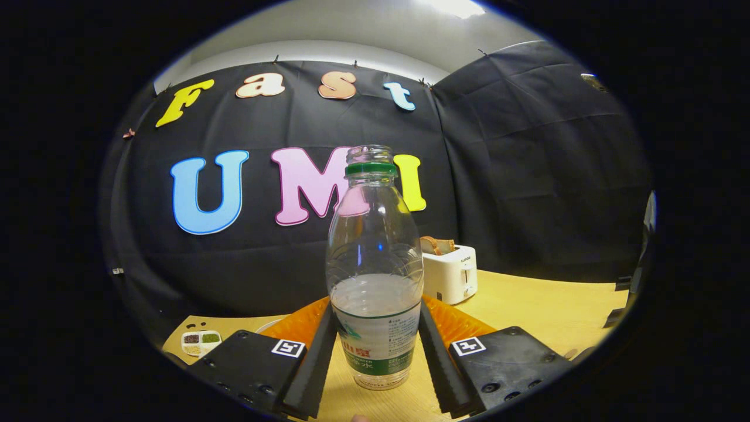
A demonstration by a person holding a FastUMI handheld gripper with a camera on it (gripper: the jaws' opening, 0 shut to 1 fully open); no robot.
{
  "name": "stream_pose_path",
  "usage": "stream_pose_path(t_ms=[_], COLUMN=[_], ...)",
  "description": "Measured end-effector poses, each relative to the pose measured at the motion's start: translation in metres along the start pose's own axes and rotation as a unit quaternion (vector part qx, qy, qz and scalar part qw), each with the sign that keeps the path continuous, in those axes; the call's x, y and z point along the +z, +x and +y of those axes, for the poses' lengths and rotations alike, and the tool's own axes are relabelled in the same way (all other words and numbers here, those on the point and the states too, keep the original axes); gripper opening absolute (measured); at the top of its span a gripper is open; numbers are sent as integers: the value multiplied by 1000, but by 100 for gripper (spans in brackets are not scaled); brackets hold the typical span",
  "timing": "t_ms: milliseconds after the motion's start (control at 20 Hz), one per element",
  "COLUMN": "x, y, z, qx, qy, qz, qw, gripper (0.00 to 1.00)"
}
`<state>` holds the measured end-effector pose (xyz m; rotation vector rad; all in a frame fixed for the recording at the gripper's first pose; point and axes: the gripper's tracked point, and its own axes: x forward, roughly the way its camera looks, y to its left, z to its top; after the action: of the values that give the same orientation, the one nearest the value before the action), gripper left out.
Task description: Take the bottle from table, then pour the juice into the cup, finally place the bottle on the coaster
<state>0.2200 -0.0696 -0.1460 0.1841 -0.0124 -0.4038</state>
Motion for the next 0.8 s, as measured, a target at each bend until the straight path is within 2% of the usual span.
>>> stream_pose_path(t_ms=[450, 800], x=[-52, -96], y=[63, 79], z=[16, 24], qx=[-13, -5], qy=[-18, -60], qz=[4, 24], qw=[1000, 998], gripper=[76, 76])
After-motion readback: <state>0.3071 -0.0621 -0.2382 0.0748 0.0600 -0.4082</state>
